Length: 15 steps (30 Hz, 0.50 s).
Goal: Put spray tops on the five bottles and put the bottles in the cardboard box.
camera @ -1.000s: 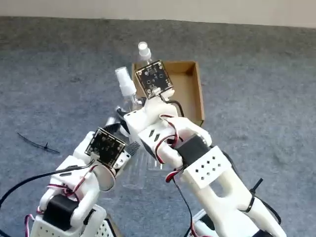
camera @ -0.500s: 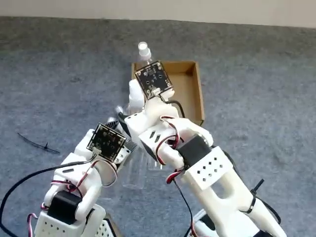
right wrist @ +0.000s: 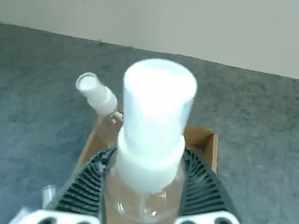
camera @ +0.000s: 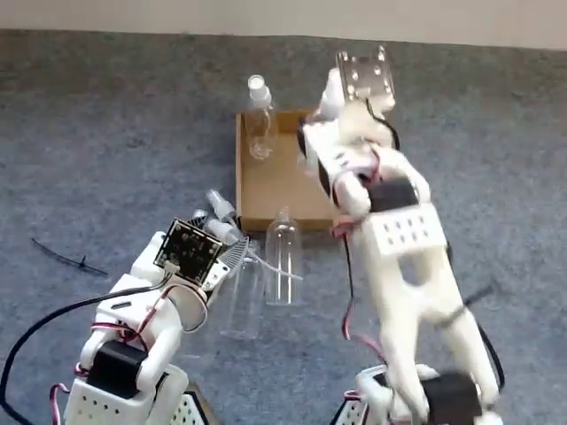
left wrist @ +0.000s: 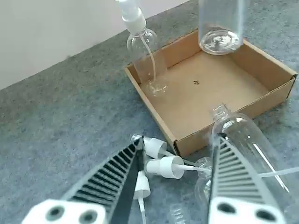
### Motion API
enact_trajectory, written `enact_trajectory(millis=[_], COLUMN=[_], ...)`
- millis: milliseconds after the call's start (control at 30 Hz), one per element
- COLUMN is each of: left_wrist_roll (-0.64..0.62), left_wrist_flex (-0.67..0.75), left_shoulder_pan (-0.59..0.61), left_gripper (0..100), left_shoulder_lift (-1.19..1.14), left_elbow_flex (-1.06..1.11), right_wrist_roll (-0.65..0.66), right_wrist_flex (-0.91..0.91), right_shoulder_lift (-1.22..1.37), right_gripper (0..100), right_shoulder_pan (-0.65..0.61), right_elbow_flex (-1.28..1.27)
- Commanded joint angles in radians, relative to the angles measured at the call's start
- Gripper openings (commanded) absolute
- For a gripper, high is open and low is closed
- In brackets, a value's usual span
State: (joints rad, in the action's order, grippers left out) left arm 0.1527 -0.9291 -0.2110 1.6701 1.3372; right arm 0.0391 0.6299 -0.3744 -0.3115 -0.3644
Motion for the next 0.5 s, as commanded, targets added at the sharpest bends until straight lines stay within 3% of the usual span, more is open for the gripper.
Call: enact_trajectory(millis=[0, 200, 467], left_wrist_roll=[-0.005, -0.005, -0.003], left_wrist_flex=[0.029, 0.032, 0.032], left_shoulder_pan=[0.018, 0.018, 0.018], left_gripper=[21, 21, 21], left_shoulder_lift=[0.010, 0.010, 0.010], left_elbow_flex=[-0.002, 0.013, 0.019], right_wrist_roll=[0.017, 0.017, 0.017], right_wrist_flex=[-0.182, -0.357, -0.486], right_shoulder_lift=[0.217, 0.450, 0.552], right_gripper=[0.4, 0.4, 0.4], right_shoulder_pan=[0.053, 0.058, 0.059], right_elbow_flex=[0.168, 0.232, 0.232])
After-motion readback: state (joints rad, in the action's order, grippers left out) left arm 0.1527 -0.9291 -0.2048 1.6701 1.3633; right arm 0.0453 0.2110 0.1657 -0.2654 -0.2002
